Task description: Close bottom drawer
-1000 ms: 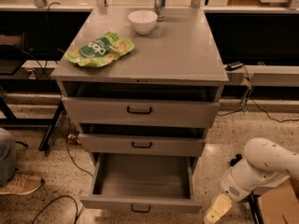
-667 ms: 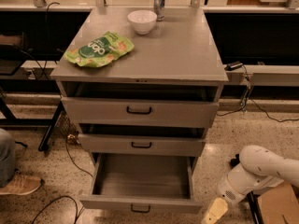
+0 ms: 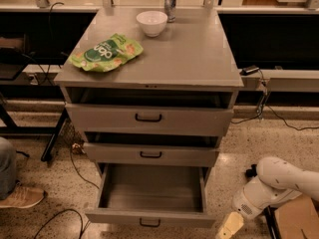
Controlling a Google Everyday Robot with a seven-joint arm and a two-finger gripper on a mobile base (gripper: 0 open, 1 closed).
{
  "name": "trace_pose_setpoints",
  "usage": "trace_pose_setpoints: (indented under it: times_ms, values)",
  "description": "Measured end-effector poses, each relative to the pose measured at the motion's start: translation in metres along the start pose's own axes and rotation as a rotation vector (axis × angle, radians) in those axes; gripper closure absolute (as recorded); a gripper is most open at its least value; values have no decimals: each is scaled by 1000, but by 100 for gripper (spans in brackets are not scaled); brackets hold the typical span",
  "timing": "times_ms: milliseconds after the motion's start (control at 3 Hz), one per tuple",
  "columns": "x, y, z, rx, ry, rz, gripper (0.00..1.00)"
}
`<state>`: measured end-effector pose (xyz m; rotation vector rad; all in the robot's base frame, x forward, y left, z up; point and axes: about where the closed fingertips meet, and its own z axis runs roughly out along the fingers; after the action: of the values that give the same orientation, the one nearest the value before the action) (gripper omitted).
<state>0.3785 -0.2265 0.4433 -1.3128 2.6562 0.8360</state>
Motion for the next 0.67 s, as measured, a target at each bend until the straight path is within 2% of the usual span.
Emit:
trace_pose_setpoints:
  times_ms: [333, 667]
  values:
    - [23, -23, 34, -18, 18, 56, 0]
    - [45, -42, 79, -48, 51, 102, 19]
